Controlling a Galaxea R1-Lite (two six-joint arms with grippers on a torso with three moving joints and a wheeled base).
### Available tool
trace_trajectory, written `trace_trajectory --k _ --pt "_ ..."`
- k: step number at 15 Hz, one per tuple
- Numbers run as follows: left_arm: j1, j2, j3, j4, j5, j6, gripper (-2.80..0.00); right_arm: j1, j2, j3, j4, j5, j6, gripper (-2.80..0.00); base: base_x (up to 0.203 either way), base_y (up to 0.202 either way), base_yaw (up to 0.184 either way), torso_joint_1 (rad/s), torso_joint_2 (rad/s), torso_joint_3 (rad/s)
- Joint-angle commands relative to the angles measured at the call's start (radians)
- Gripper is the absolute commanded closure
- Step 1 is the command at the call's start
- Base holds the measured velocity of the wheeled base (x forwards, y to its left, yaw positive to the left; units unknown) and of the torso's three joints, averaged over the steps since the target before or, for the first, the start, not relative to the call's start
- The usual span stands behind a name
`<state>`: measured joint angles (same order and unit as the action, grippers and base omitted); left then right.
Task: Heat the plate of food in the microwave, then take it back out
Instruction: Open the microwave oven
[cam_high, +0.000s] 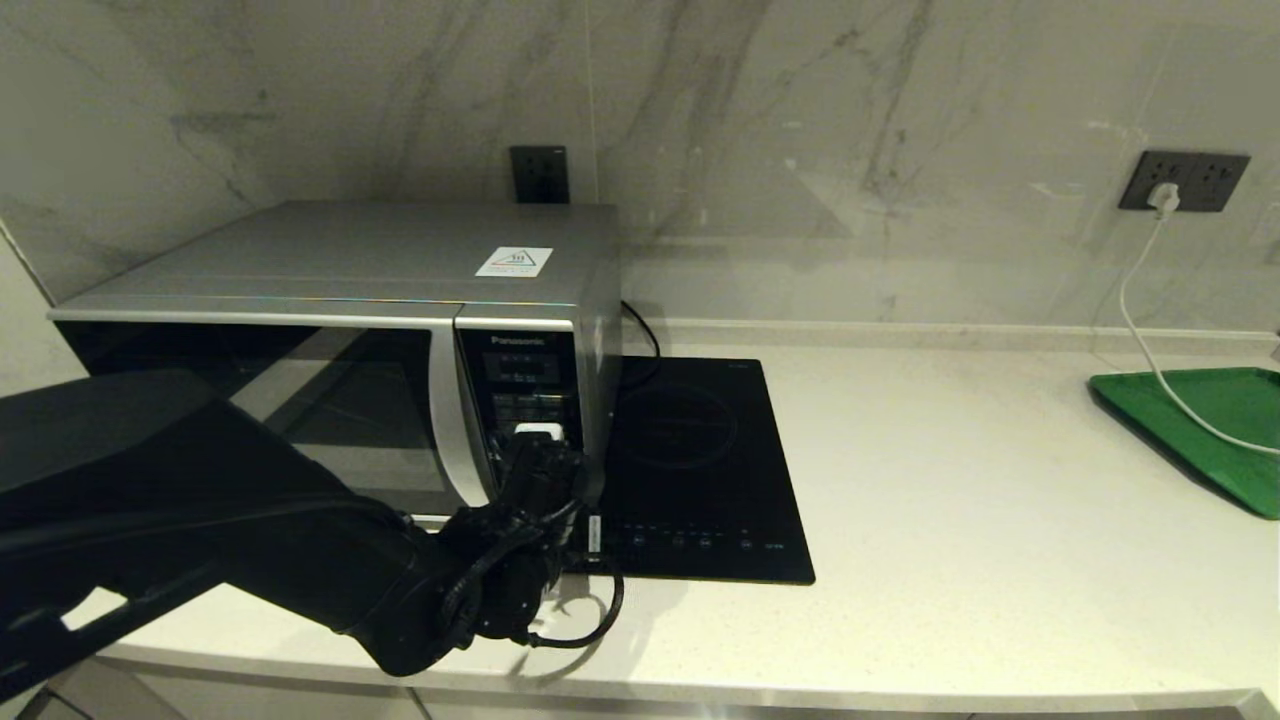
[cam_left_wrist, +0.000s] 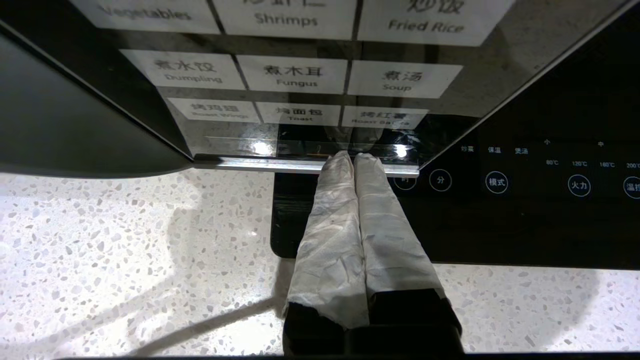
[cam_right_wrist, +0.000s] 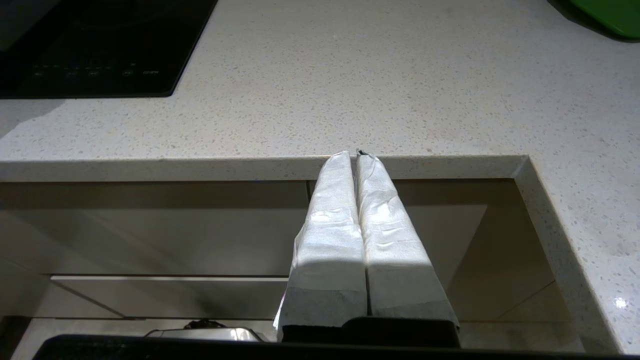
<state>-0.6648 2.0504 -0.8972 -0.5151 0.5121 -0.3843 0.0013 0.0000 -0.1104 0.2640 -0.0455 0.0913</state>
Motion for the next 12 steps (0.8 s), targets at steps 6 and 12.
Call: trace_trajectory --k 6,12 --pt "0.005 -0.004 0.012 -0.086 0.006 0.023 0.0 0.0 0.0 0.0 0.001 0.0 0.001 0.0 0.0 0.0 0.0 0.0 0.0 0.0" --pt "0.002 -0.039 0.074 -0.089 0.005 0.029 0.0 0.0 0.0 0.002 0.001 0.0 0.001 0.0 0.0 0.0 0.0 0.0 0.0 0.0"
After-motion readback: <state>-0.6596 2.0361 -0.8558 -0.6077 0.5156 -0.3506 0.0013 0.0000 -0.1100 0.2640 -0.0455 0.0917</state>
